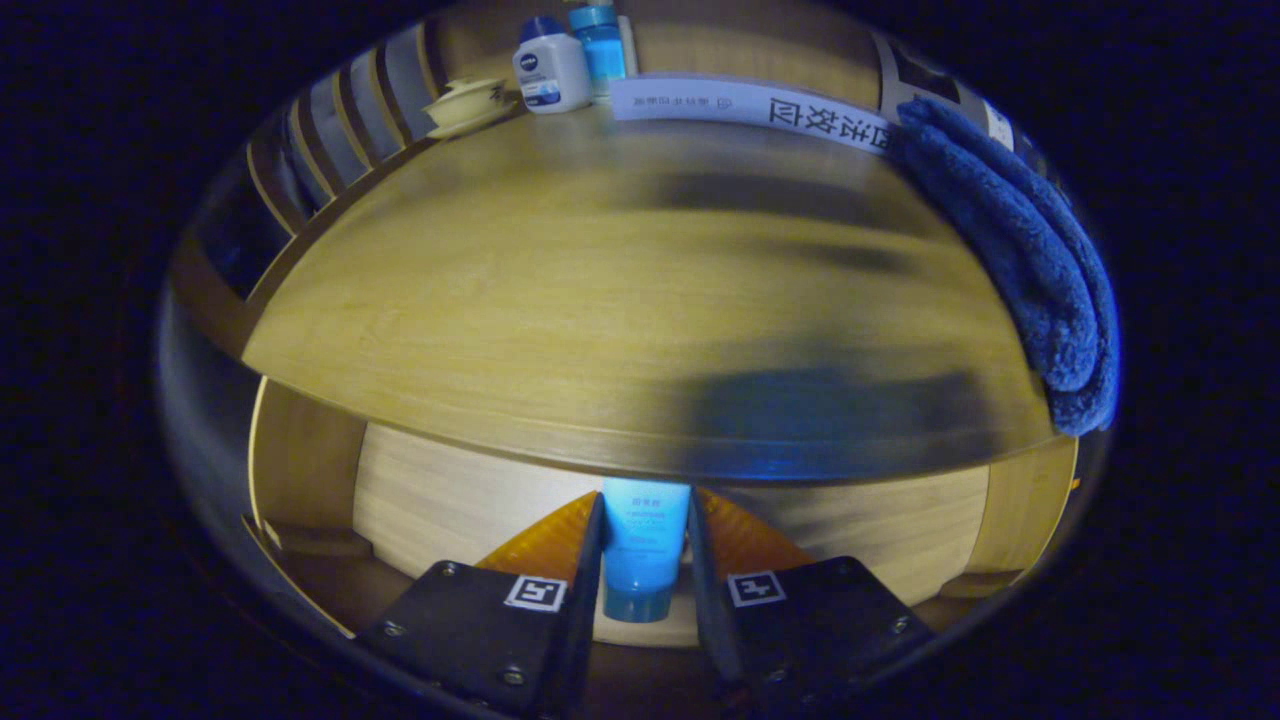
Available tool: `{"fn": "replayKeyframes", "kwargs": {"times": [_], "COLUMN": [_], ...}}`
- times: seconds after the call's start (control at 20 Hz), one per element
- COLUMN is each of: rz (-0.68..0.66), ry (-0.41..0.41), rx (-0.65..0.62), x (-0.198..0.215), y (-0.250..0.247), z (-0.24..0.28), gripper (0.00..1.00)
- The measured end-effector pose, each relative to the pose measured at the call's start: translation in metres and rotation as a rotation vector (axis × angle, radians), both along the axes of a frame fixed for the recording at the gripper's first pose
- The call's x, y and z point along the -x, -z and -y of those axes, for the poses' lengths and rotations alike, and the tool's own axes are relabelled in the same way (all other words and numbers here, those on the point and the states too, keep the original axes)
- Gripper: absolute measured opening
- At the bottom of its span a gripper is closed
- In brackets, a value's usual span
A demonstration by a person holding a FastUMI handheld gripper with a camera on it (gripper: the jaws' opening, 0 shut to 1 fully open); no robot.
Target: Pull open the drawer, take out the items inside it, and place them on the countertop above the cabinet.
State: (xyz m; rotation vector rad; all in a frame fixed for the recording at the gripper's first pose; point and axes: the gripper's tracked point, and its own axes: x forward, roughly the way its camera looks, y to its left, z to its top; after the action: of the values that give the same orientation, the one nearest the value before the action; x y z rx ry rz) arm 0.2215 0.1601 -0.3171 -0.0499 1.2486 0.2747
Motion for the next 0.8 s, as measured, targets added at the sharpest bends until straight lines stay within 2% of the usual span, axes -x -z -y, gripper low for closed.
{"fn": "replayKeyframes", "kwargs": {"times": [0.4, 0.65, 0.8], "rz": [0.027, -0.013, -0.01], "ry": [0.071, 0.172, 0.202], "rx": [-0.184, -0.306, -0.311], "x": [0.02, 0.032, 0.037], "y": [-0.046, -0.053, -0.051], "z": [-0.019, -0.02, -0.009], "gripper": [0.44, 0.44, 0.44]}}
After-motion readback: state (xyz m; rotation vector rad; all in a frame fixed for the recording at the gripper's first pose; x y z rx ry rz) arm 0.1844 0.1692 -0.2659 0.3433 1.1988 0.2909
